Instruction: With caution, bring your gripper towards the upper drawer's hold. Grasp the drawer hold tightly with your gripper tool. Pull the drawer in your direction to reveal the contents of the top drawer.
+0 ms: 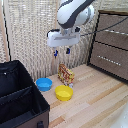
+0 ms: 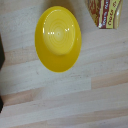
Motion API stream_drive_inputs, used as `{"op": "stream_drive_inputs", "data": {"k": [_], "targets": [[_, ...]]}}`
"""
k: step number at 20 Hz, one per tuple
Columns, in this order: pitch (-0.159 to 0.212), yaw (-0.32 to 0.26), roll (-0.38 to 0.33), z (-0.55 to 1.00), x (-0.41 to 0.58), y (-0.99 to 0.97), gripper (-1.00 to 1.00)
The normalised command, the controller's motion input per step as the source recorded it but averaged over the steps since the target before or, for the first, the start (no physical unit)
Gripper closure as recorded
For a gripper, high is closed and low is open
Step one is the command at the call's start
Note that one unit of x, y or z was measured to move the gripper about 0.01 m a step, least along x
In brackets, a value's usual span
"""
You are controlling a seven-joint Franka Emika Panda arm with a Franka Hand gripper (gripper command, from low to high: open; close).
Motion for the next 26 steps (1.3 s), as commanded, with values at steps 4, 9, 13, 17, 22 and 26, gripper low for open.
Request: {"op": "stream_drive_inputs", "data": {"k": [4, 9, 13, 17, 22, 26], "targets": [[-0.005, 0.126, -0.093, 0.02, -0.329, -0.14, -1.00], [-0.037, 0.180, -0.088, 0.02, -0.573, -0.34, -1.00], [-0.023, 0.189, -0.202, 0.26, -0.407, -0.25, -1.00], [-0.093, 0.212, -0.227, 0.15, -0.186, -0.21, -1.00], [-0.148, 0.220, -0.191, 0.05, -0.111, -0.19, -1.00], [-0.134, 0.223, -0.215, 0.00, -0.091, -0.16, -1.00]]}}
